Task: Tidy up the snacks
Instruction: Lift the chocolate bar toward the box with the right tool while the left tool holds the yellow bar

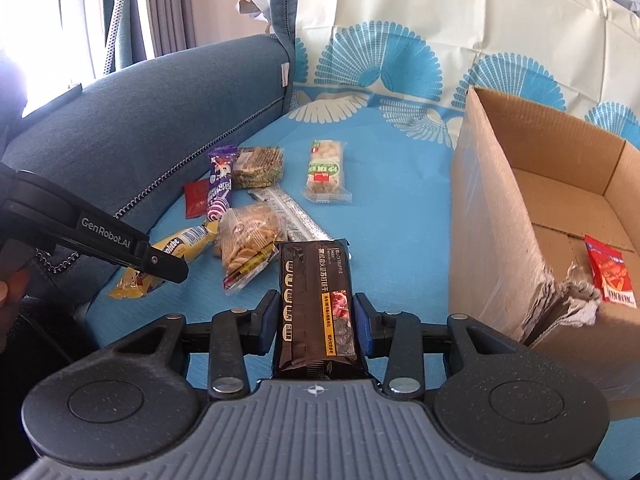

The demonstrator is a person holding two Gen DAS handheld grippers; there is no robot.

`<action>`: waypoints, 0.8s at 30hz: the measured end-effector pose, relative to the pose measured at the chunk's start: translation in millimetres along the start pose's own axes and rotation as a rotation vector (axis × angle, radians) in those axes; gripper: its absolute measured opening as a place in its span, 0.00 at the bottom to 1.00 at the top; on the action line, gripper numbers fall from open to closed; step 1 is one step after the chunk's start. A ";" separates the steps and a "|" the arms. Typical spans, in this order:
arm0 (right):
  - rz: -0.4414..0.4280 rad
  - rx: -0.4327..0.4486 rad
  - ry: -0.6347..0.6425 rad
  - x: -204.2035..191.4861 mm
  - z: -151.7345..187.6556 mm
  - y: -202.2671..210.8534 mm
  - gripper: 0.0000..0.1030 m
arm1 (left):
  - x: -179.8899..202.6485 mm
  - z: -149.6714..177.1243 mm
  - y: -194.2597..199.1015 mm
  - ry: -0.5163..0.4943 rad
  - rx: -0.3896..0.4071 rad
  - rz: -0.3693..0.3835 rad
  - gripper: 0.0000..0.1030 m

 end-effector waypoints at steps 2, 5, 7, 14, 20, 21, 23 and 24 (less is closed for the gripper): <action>0.003 0.012 0.011 -0.3 -1.6 4.1 0.40 | 0.8 -0.4 1.8 -0.001 0.010 0.000 0.18; 0.009 0.036 0.015 -0.4 -6.8 10.6 0.40 | 1.1 -1.5 5.0 -0.002 0.029 0.001 0.18; 0.009 0.060 0.013 0.4 -10.9 16.7 0.40 | 1.0 -2.1 6.7 -0.002 0.040 0.003 0.17; 0.002 0.148 -0.023 11.1 -34.4 47.4 0.40 | -0.5 -4.2 16.5 0.009 0.101 0.010 0.15; -0.004 0.248 -0.035 34.1 -74.5 86.1 0.40 | -0.5 -5.6 28.3 0.018 0.175 0.016 0.15; -0.008 0.258 -0.039 39.8 -82.3 91.5 0.40 | 0.0 -5.7 30.2 0.017 0.186 0.015 0.15; -0.008 0.281 -0.031 49.4 -95.8 100.7 0.40 | 0.7 -5.8 34.8 0.010 0.212 0.012 0.15; -0.003 0.295 -0.018 53.3 -102.0 104.1 0.40 | 1.5 -5.7 36.8 0.006 0.223 0.009 0.15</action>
Point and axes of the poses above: each gripper's, at about its wrist camera, not at the fingertips, and y roughly against the way its jaws point, x to its right, z to its underside, the point moved 8 cm from there along -y, roughly the way its jaws point, and after that the axes turned 11 degrees about -x, right-handed, at the moved point
